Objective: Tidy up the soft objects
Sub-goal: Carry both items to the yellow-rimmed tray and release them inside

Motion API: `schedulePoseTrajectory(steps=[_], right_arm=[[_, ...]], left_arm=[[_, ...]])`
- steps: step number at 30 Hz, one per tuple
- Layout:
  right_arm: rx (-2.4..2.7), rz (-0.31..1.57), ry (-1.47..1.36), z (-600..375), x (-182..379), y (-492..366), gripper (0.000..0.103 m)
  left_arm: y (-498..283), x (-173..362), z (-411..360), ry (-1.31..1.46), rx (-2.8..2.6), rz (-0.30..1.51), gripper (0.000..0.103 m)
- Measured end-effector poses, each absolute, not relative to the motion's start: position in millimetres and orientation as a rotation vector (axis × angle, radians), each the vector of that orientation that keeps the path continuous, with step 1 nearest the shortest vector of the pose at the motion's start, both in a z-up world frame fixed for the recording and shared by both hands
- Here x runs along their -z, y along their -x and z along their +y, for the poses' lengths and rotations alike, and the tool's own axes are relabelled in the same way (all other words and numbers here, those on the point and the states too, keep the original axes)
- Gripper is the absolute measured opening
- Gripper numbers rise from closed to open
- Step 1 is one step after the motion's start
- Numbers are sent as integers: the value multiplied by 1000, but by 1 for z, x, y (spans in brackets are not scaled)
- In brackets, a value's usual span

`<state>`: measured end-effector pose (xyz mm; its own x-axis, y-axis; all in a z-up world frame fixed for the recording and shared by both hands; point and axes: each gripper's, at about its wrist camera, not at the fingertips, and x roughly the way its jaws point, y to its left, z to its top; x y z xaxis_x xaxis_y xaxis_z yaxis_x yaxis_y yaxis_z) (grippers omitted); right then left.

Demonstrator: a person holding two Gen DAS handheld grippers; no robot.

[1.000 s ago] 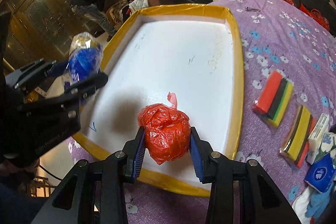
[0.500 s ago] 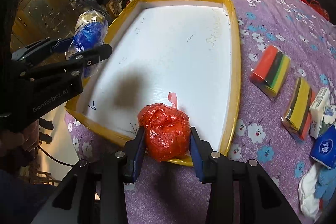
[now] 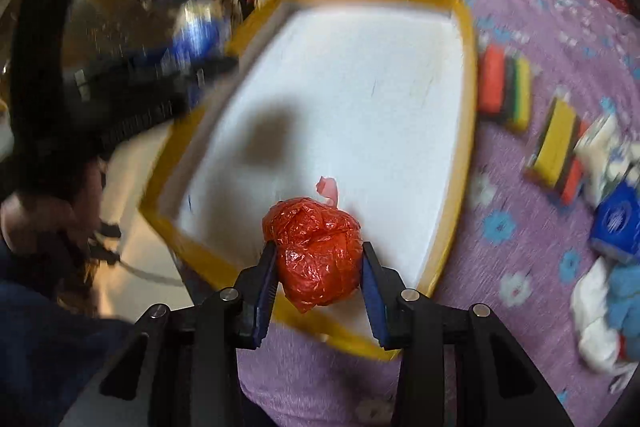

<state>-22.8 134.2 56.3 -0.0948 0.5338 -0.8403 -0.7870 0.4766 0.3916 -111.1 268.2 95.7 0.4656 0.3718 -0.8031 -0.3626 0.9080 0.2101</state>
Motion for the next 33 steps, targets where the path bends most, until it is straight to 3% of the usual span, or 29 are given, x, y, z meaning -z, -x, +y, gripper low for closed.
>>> schedulePoseTrajectory(steps=[8, 25, 28, 30, 31, 33], right_arm=[[-1056, 1089, 174, 173, -103, -34, 43], [-890, 1175, 126, 259, -39, -122, 45], [-889, 1195, 118, 263, -30, -129, 45], [-888, 1198, 113, 263, -29, -130, 53], [-891, 1196, 115, 263, -29, -129, 64], [-902, 1182, 111, 263, -33, -128, 68]], left_arm=[[66, -113, 287, 54, -387, 999, 47], [-12, -45, 352, 153, -444, 1151, 49], [-12, -42, 355, 169, -433, 1150, 59], [-10, -42, 356, 164, -436, 1139, 67], [-10, -43, 356, 164, -436, 1136, 68], [-10, -44, 357, 171, -435, 1134, 70]])
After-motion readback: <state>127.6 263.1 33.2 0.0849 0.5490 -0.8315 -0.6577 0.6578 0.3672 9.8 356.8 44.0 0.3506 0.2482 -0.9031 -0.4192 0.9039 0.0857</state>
